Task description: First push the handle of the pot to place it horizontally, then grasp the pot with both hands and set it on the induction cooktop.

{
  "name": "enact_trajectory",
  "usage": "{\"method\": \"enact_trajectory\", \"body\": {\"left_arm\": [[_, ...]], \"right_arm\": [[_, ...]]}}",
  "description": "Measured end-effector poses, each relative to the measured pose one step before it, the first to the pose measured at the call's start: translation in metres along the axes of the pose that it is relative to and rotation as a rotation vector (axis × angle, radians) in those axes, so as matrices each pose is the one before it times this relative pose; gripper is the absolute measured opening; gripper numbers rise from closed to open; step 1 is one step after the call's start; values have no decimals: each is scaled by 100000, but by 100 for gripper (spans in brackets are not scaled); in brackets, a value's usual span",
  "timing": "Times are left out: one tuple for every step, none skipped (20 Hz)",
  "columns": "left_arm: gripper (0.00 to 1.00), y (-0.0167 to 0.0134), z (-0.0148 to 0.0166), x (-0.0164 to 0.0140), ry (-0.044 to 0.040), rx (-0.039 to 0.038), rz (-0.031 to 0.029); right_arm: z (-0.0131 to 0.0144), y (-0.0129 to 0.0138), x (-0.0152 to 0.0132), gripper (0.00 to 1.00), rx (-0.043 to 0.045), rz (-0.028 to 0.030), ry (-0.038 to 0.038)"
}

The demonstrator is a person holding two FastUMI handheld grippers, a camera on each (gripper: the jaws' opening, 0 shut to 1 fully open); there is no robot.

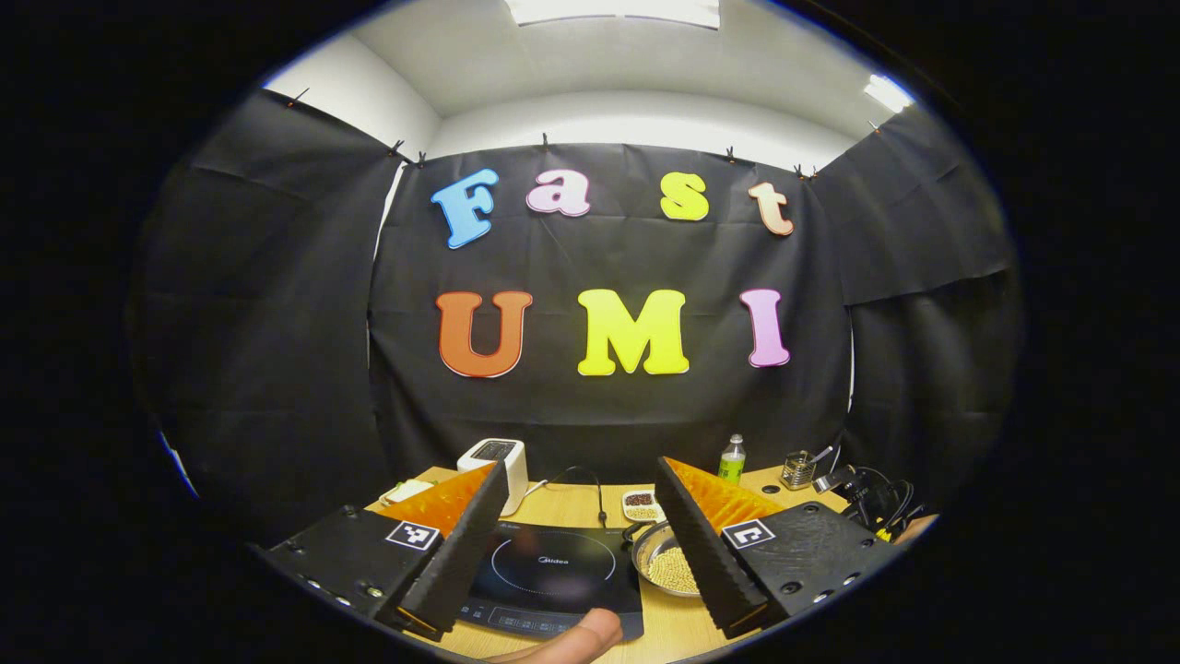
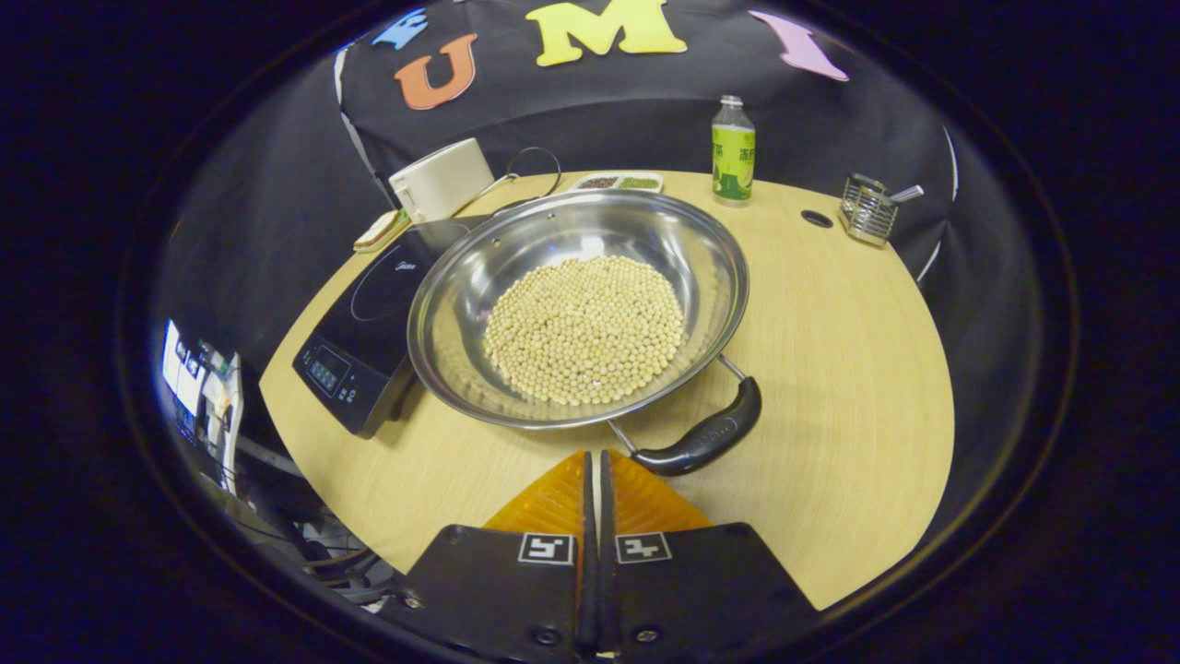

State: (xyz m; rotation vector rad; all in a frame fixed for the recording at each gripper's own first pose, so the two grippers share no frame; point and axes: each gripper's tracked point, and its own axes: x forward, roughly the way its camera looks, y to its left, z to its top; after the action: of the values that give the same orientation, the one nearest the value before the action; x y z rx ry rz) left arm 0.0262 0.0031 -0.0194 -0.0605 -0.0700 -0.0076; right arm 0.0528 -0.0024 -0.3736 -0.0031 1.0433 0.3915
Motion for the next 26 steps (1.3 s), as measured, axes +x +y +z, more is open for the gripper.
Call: {"method": "enact_trajectory", "body": {"left_arm": [[95, 50, -154, 600, 617, -967, 428], [95, 136, -270, 500, 1036, -675, 814], [95, -131, -243, 595, 973, -280, 144], [95, -278, -88, 719, 646, 185, -235], [95, -224, -215, 550, 414, 366, 34], [94, -249, -423, 628, 177, 580, -331], [94, -318, -301, 615, -80, 565, -304], [94, -244, -531, 685, 297, 422, -322], [94, -248, -361, 494, -69, 213, -368], [94, -412, -244, 603, -126, 170, -974], [94, -318, -338, 515, 497, -193, -1223], [94, -182, -430, 367, 671, -875, -1073], [94, -83, -317, 548, 770, -860, -799], [95, 161, -281, 365, 574, -744, -314], [94, 284, -405, 308, 723, -652, 171], [94, 304, -327, 432, 607, -399, -89], [94, 220, -174, 396, 271, -254, -215], [94, 285, -422, 366, 882, -256, 211], [94, 303, -600, 390, 1159, -81, 204], [94, 395, -403, 479, 1135, -370, 519], [94, 181, -505, 509, 1163, -706, 100], [94, 103, -422, 484, 1449, -1024, -306], [94, 103, -557, 494, 1740, -1386, -73], [94, 188, -691, 521, 2341, -1479, 156], [84, 276, -669, 409, 2198, -1262, 255], [94, -162, -355, 322, 1305, -559, 3]], "right_arm": [[-125, -119, 94, 4, -109, 1655, 242], [-94, -365, 72, 1, 124, 747, 534], [104, -505, -60, 1, -314, 56, -790], [150, -897, -112, 4, -367, -1688, -1694], [232, -1385, 54, 4, 817, -3053, -2330], [193, -1442, 288, 4, 692, -3501, -1834], [-19, -1235, 90, 4, 1436, -3119, -1148], [110, -864, 154, 4, 1894, -1285, -196], [-5, -52, 77, 4, 2316, 1996, 647], [1, 53, 6, 1, 3305, 2986, 1080], [19, 89, 28, 4, 4752, 2263, 604], [284, -101, 105, 4, 4086, 1197, -400], [480, -272, 260, 4, 2878, 128, -935], [344, -125, 230, 1, 2488, -74, -803], [70, 81, 44, 4, 2255, 198, -939], [18, 369, 59, 4, 1244, 961, -494], [-53, 341, 101, 4, 939, 726, -213], [101, 48, 121, 4, 425, -228, 45], [247, -85, 135, 4, -348, -708, -305], [426, -225, 189, 4, 237, -1438, -498], [427, -158, 164, 4, 682, -798, -686], [481, 28, 127, 4, 526, 424, -623], [412, 106, 198, 2, 869, 1200, -400], [487, -304, 340, 0, 2546, -104, -308], [521, -411, 348, 4, 952, -719, -294], [490, -429, 253, 0, 557, -869, -397]]}}
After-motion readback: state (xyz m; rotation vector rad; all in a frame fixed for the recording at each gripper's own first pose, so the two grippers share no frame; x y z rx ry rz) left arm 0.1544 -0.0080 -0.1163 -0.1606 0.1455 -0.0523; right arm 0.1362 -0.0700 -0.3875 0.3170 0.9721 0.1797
